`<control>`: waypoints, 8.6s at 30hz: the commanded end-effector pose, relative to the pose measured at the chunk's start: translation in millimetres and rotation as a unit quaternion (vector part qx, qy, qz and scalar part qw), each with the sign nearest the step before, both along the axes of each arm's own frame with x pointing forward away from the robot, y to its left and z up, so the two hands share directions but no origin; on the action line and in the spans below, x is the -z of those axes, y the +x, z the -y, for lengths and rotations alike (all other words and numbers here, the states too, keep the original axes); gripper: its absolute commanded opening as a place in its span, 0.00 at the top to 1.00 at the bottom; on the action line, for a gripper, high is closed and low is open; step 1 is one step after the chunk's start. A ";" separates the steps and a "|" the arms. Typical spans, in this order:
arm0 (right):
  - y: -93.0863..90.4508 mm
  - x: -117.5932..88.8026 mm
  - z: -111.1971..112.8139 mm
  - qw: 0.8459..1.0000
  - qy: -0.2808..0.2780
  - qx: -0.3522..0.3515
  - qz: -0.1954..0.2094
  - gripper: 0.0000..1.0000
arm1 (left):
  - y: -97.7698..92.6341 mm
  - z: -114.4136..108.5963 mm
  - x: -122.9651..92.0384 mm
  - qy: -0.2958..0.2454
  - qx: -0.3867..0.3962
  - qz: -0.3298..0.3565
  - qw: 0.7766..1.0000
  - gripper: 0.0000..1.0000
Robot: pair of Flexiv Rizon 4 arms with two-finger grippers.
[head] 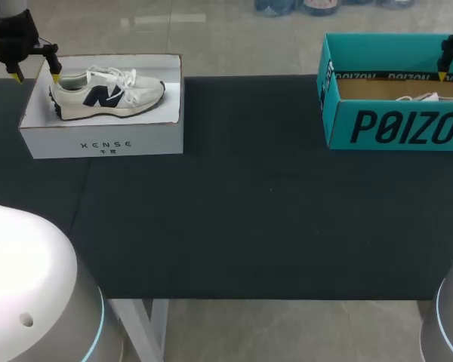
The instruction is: Take the shoe out of the shoebox, open the shoe tongue, remove and reinsert the insole, then place the shoe into the shoebox
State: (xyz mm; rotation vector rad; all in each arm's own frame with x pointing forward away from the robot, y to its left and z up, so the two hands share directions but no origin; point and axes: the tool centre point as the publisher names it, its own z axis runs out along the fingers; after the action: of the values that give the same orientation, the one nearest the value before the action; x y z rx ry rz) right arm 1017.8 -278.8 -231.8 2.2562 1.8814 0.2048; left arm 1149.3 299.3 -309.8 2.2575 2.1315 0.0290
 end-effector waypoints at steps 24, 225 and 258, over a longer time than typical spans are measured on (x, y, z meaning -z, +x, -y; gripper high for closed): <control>-0.7 -0.1 -0.1 1.000 0.000 0.001 0.001 0.00 | 31.0 6.9 26.1 -0.005 -0.026 -0.014 1.000 0.00; -0.7 -0.1 -0.1 1.000 0.000 0.001 0.001 0.00 | -271.5 336.6 -134.6 -0.082 -0.073 0.083 0.990 1.00; -0.7 -0.1 -0.1 1.000 0.000 0.001 0.001 0.00 | -312.5 473.5 -3.9 -0.062 -0.155 0.053 0.985 1.00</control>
State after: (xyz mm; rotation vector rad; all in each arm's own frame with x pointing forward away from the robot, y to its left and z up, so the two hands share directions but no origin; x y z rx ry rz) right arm 1017.5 -278.8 -231.2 2.2562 1.8813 0.2043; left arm 832.7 -163.6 -302.0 1.7970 2.3112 0.0047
